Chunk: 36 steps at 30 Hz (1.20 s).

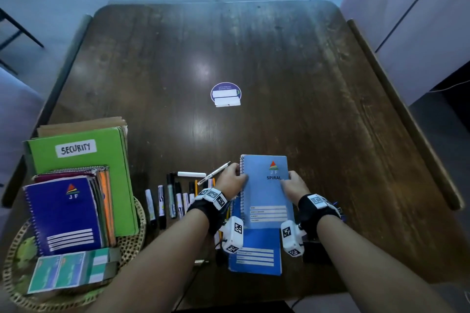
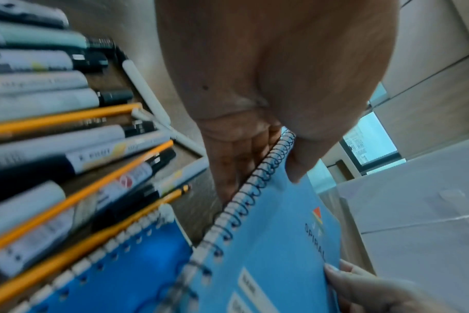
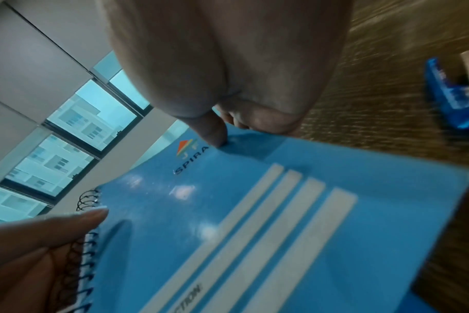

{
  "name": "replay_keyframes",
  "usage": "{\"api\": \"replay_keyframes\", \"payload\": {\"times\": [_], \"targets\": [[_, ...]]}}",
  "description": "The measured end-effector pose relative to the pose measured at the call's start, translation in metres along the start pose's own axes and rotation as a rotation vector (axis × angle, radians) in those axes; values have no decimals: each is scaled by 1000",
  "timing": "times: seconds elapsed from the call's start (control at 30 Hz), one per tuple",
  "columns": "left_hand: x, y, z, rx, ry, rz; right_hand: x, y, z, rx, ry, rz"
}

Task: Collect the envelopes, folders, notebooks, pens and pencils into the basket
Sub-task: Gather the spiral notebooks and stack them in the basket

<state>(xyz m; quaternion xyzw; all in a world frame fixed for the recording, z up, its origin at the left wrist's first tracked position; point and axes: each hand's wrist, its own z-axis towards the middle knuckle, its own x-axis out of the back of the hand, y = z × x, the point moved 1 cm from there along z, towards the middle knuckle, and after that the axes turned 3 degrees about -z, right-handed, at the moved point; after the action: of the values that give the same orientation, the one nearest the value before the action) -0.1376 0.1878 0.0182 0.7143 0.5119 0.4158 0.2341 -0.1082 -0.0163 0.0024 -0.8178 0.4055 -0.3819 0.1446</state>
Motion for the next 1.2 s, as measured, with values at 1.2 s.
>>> {"api": "replay_keyframes", "payload": {"times": [1.2], "targets": [[400, -189, -140, 150, 439, 59, -359, -245, -146, 530, -327, -108]]}}
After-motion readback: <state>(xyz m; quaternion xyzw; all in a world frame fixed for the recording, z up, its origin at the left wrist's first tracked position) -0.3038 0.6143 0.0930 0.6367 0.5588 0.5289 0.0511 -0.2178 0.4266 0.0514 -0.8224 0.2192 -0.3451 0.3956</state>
